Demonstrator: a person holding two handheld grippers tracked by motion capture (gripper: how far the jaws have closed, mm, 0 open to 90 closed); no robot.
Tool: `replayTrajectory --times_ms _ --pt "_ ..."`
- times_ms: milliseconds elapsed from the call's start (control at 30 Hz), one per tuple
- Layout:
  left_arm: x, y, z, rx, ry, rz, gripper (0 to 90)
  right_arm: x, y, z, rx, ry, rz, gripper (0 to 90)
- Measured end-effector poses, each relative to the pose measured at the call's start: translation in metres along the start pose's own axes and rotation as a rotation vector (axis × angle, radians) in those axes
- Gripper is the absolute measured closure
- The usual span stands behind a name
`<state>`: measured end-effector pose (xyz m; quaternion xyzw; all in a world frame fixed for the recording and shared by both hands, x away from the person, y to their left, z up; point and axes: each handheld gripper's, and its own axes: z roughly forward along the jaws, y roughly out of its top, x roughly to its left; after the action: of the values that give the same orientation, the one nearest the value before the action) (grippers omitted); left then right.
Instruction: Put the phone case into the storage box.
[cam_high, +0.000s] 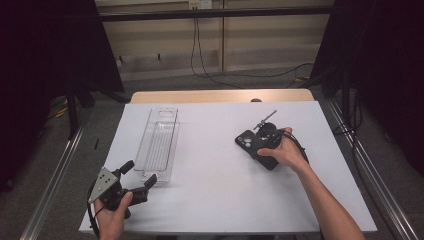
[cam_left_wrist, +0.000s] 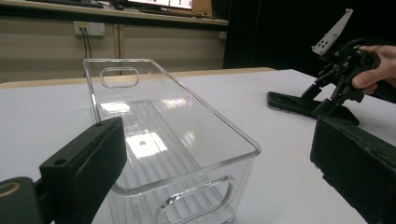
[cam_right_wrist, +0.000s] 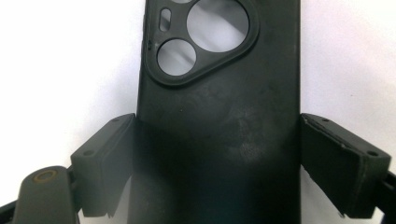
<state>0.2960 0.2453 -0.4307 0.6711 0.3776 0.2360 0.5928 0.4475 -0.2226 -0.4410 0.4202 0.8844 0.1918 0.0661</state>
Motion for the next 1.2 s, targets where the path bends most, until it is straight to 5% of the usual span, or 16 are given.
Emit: replayTrajectory --times_ms 1200 --pt "0.0 0.0 0.002 0.002 -0.005 0.0 3.8 -0.006 -0.015 -0.03 -0.259 0.017 0.029 13.9"
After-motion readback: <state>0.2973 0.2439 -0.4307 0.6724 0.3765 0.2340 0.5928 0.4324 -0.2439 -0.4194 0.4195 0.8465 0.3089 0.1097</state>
